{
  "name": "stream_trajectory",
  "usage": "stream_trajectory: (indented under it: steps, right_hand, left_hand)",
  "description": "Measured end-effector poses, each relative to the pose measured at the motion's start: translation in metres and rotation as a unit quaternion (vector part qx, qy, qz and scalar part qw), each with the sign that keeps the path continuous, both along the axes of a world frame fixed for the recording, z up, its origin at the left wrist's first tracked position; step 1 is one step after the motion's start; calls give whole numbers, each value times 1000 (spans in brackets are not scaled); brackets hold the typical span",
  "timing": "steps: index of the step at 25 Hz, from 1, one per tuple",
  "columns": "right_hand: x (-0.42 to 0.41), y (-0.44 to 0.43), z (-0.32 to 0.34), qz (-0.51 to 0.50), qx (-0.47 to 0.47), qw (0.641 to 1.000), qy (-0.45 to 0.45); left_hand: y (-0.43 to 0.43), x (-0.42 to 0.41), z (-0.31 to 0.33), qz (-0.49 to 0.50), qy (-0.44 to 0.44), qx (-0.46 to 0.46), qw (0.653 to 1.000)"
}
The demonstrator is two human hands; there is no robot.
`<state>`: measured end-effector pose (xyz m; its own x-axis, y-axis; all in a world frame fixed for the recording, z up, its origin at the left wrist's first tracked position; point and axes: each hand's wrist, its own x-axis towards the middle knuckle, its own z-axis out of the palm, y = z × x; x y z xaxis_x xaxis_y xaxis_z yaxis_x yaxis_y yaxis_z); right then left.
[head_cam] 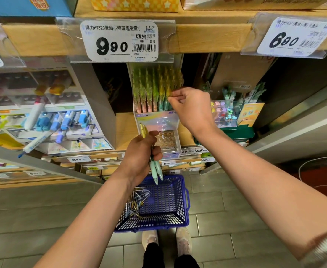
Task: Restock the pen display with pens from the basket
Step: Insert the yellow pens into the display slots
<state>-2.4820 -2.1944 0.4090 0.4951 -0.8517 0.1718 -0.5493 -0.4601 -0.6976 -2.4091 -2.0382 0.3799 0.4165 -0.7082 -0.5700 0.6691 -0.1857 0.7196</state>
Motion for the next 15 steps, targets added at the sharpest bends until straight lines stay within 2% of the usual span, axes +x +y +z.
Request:
stream_trajectory:
  steps: [5, 7, 8, 10, 12, 13, 15]
  right_hand:
    - [-2, 1, -10, -2, 24, 1000, 0]
    - [-7, 6, -12, -10, 86, 996, -4]
    - [-11, 9, -12, -5, 146, 989, -14]
    - [-20, 18, -13, 54, 307, 949, -38]
    - [-26, 28, -12, 123, 469, 872, -62]
    - [-28, 32, -11, 136, 516, 843, -69]
    - [-29, 37, -10, 129, 546, 824, -78]
  left_hand:
    - [3, 0, 5, -37, 19, -46, 998]
    - [3, 0, 5, -50, 5, -56, 997]
    - [3, -1, 6, -54, -2, -61, 997]
    - [3, -1, 5, -56, -3, -77, 995]
    - [3, -2, 4, -58, 2, -95, 994]
    - [4, -3, 3, -59, 5, -95, 994]
    - [6, -6, 1, -60, 10, -86, 994]
